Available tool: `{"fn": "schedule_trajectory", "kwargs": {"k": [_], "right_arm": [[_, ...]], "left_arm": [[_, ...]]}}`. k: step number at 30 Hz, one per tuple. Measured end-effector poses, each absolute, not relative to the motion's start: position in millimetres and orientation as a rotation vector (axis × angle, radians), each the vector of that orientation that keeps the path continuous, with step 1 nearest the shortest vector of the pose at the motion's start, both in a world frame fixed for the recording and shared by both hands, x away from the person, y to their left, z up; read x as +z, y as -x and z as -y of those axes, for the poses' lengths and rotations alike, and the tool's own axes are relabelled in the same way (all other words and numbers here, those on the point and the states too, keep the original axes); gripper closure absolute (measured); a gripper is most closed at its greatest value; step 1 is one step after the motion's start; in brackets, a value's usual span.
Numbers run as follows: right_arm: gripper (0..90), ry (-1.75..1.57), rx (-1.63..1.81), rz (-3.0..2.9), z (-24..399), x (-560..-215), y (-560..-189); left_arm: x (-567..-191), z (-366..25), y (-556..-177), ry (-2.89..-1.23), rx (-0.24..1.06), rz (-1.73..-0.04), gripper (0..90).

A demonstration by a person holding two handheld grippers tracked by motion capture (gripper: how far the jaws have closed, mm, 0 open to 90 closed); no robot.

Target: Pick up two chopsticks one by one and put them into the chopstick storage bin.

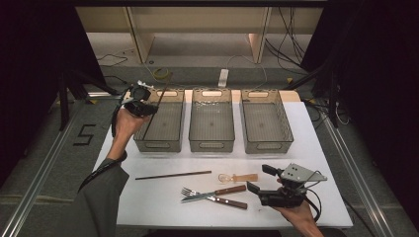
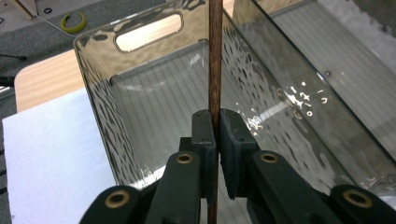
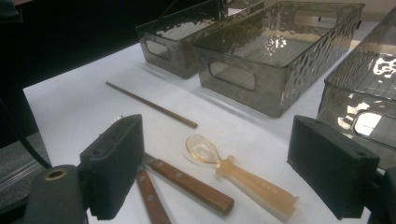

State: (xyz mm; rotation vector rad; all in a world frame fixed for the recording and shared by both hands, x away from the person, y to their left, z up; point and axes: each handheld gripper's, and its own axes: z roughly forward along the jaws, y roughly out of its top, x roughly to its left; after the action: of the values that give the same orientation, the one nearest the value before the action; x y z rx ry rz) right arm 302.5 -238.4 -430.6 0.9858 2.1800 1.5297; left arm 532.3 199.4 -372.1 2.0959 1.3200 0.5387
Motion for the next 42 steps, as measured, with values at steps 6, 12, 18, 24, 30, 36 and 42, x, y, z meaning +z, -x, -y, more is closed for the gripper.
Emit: {"fn": "schedule_trajectory", "kwargs": {"k": [6, 12, 18, 24, 30, 36, 42], "right_arm": [[19.2, -0.985, 1.532, -2.181, 238, -431, -302], [19.2, -0.985, 1.532, -2.183, 238, -430, -302], [19.2, -0.987, 1.532, -2.182, 238, -431, -302], [19.3, -0.987, 1.532, -2.182, 238, -431, -302], [19.3, -0.989, 1.531, -2.179, 239, -431, -302], [19.2, -0.985, 1.526, -2.187, 237, -431, -302], [19.3, -0.986, 1.528, -2.185, 237, -430, -302]], "left_arm": [[-380, -202, -532, -2.087, 0.521, -1.333, 84.0], [-385, -201, -532, -2.098, 0.498, -1.341, 83.6], [-389, -200, -534, -2.083, 0.489, -1.377, 79.1], [-387, -198, -529, -2.058, 0.462, -1.376, 66.2], [-377, -191, -513, -2.082, 0.388, -1.318, 46.9], [-372, -183, -486, -2.132, 0.319, -1.203, 33.0], [-370, -176, -462, -2.196, 0.332, -1.129, 25.9]]}}
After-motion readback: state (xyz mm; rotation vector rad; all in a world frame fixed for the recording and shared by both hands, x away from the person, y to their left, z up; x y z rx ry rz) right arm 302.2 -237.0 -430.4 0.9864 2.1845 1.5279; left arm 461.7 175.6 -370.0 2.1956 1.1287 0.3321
